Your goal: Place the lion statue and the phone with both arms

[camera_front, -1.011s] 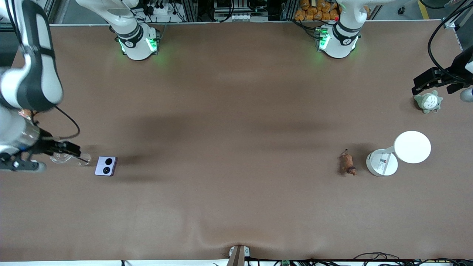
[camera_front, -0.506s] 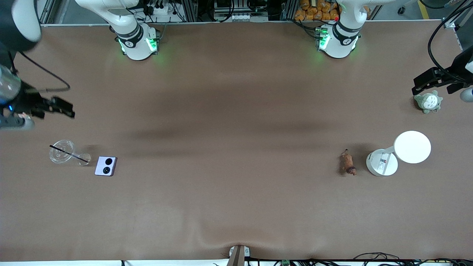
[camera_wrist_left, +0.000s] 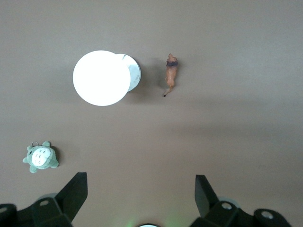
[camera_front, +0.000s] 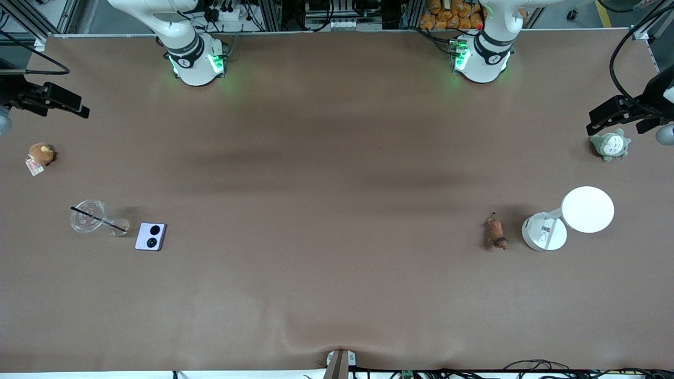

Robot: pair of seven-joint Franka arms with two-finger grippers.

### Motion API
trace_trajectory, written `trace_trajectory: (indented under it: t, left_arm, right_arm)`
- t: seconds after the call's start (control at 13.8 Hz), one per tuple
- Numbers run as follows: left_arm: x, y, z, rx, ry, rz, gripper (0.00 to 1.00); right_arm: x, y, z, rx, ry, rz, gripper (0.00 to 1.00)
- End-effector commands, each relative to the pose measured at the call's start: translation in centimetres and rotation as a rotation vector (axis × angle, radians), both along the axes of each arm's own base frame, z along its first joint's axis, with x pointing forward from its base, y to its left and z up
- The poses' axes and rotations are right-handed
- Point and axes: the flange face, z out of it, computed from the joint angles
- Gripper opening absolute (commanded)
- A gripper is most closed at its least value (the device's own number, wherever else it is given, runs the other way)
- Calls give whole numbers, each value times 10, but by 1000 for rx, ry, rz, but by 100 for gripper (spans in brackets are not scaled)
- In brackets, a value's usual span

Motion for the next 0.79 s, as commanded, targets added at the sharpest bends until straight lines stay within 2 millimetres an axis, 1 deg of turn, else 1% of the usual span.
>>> trace_trajectory:
  t: [0.0, 0.22, 0.36, 0.58, 0.72]
  left_arm:
    - [-2, 1, 7, -23, 0, -9, 100]
    - [-2, 1, 4, -23, 12, -7, 100]
    - [-2, 1, 5, -23, 12, -7, 100]
    - [-2, 0, 5, -23, 12, -9, 100]
    - [-2, -1, 4, -23, 14, -10, 100]
  right_arm:
    - [1, 12, 7, -26, -16, -20, 100]
    - [11, 7, 8, -23, -73, -9, 100]
    - [14, 7, 9, -24, -86, 2, 100]
    - [19, 6, 22, -24, -105, 4, 100]
    - [19, 7, 22, -24, -105, 11, 100]
